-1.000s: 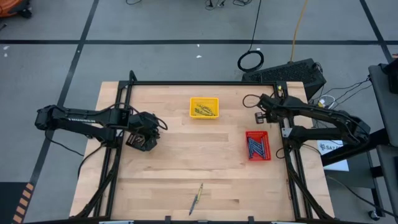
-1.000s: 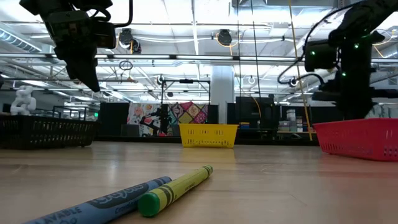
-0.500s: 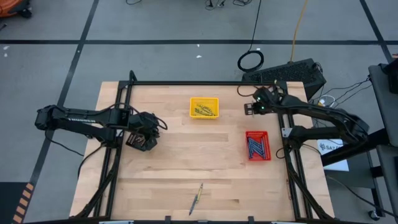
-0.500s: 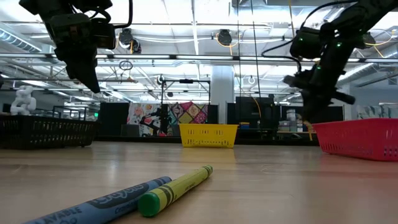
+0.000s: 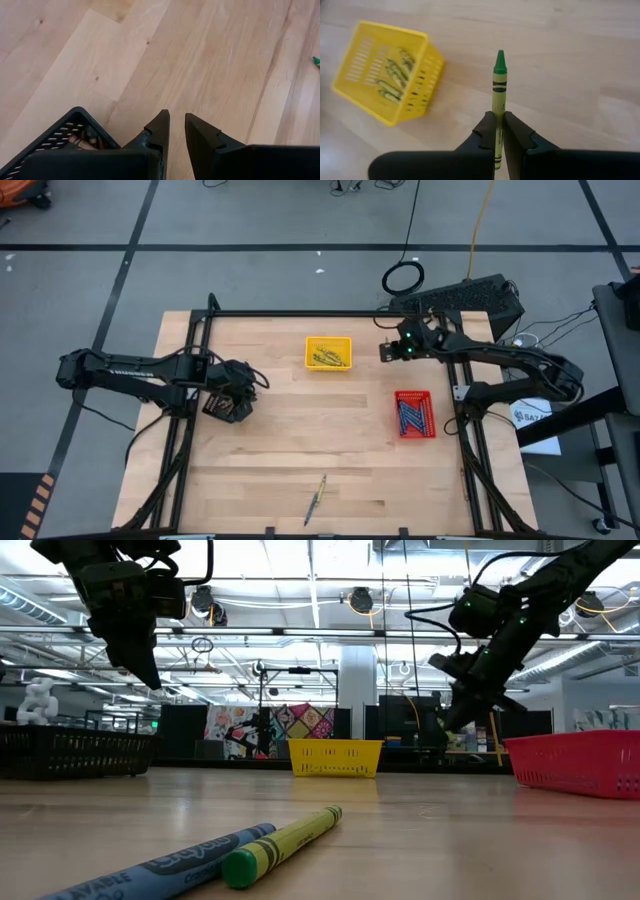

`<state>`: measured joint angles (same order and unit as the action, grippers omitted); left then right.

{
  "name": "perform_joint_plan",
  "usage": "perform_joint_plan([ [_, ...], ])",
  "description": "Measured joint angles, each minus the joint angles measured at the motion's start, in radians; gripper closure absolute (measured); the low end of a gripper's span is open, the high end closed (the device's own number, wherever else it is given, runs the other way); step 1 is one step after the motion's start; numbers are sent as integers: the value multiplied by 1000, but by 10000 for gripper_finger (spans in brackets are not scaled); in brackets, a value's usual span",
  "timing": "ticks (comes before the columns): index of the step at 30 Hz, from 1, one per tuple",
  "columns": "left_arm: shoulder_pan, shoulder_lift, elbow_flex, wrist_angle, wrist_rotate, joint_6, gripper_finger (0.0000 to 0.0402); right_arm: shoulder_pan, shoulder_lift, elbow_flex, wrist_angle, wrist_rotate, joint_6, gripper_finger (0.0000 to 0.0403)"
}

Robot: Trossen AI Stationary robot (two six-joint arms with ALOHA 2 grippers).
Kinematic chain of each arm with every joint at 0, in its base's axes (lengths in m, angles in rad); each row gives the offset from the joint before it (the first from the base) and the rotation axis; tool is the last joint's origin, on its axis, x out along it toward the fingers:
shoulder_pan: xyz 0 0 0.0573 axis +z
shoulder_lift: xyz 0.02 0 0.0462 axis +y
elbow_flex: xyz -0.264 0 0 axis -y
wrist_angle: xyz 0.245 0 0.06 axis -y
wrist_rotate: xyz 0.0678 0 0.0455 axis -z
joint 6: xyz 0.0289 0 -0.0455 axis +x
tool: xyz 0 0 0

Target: Sort crayons

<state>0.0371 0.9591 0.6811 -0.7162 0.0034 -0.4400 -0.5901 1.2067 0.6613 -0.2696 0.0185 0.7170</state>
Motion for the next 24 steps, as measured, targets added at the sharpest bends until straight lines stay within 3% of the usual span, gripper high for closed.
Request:
perform_joint_plan([
  [14, 0, 0, 0, 1, -1, -2, 340, 55, 30, 1, 298, -32, -4, 403],
  [20, 0, 0, 0, 1, -1, -2, 340, 75, 119, 6, 473, -100, -5, 403],
  [24, 0, 0, 0, 0, -1, -2, 340, 77, 198, 68, 476, -129, -28, 403],
])
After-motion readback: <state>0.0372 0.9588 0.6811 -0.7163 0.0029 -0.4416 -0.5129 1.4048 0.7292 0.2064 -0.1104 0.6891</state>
